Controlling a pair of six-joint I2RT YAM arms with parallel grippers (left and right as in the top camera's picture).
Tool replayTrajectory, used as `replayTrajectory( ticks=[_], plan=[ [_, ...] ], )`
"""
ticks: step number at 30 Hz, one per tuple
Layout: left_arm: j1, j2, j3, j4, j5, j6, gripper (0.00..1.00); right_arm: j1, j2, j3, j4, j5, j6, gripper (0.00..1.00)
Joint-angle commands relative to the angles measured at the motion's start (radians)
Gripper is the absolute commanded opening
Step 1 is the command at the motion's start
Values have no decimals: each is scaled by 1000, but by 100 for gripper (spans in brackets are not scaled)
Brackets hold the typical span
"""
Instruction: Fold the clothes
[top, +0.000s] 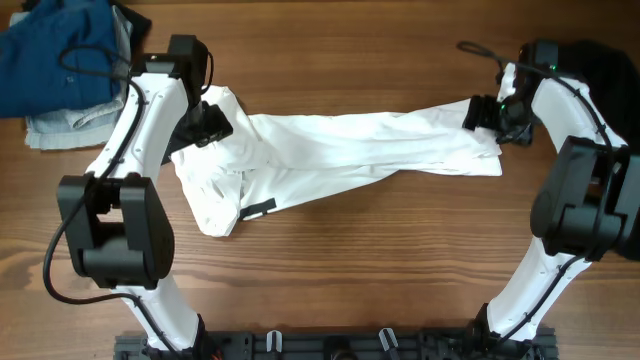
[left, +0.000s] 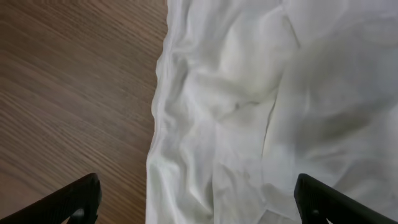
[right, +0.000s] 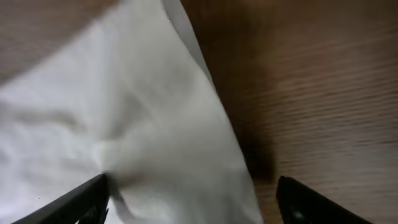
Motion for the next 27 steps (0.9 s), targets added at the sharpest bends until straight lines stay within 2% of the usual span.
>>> replayTrajectory(
  ticks=[1,4,5,6,7,8,13,18,22,27],
  plan=[
    [23,-22,-7,15,-21,20,100,-4,-11,-108,66,21,-20,85],
    [31,-22,-7,16,-21,21,100,0,-11,-183,136,12,16,79],
    [32,-22,-7,17,-25,21,100,0,-11,-220,158,5,49,70],
    [32,-22,-7,18,-25,21,100,0,-11,-237,157,4,66,55],
    [32,-22,-7,19,-25,21,100,0,-11,-241,151,0,72,28],
    [32,-22,-7,20,-35,21,100,-2,-11,-242,145,1,87,7],
    [32,-22,-7,20,-55,20,100,-55,-13,-207,158,2,137,4],
    [32,-22,-7,32,-59,20,100,-174,-13,-108,120,-3,103,4],
    [34,-22,-7,35,-66,21,100,-255,-13,-10,18,-9,34,4],
    [35,-22,-7,35,-77,21,100,-239,-23,74,-118,-141,-19,4]
  ],
)
